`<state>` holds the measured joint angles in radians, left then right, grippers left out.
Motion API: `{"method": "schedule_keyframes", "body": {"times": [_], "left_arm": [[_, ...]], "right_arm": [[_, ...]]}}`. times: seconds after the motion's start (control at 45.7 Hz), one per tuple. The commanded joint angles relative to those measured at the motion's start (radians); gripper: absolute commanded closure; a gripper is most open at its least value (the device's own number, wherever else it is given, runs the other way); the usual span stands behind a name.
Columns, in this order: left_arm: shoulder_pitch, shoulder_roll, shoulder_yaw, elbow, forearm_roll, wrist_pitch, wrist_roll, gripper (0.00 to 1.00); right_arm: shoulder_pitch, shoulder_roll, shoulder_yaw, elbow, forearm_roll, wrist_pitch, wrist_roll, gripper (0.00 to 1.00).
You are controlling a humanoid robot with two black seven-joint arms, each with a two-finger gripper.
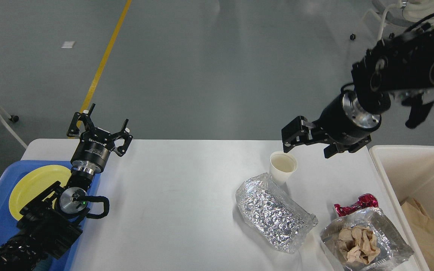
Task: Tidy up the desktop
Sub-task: 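Move the right gripper over the clear snack bag, then grasp the clear snack bag with the right gripper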
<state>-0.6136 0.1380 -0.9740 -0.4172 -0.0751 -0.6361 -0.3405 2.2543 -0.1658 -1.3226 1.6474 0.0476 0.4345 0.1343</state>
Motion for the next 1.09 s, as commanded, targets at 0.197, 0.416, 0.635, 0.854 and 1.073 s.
{"method": "schedule_keyframes", "body": {"times": [0.197,0.416,0.635,0.854,1.073], "left_arm": [[0.000,0.000,0.000,0.000,0.000,0.000,0.000,0.03],[0.000,0.000,-0.002,0.000,0.000,0.000,0.000,0.03],[0.000,0.000,-0.002,0.000,0.000,0.000,0.000,0.03],[0.000,0.000,-0.002,0.000,0.000,0.000,0.000,0.03],[0.000,0.000,-0.002,0.000,0.000,0.000,0.000,0.03]], "right_arm": [[-0.245,-0.234,-0.142,0.097,0.074,-0.097,-0.001,0.00],[-0.472,-0.379,-0.156,0.097,0.089,-0.272,-0.001,0.00],[-0.692,-0.437,-0.104,0.084,0.172,-0.416,0.008,0.00],[-0.903,-0.590,0.146,0.054,0.215,-0.513,0.010,0.00],[-1.078,-0.659,0.316,-0.006,0.215,-0.566,0.024,0.14]]}}
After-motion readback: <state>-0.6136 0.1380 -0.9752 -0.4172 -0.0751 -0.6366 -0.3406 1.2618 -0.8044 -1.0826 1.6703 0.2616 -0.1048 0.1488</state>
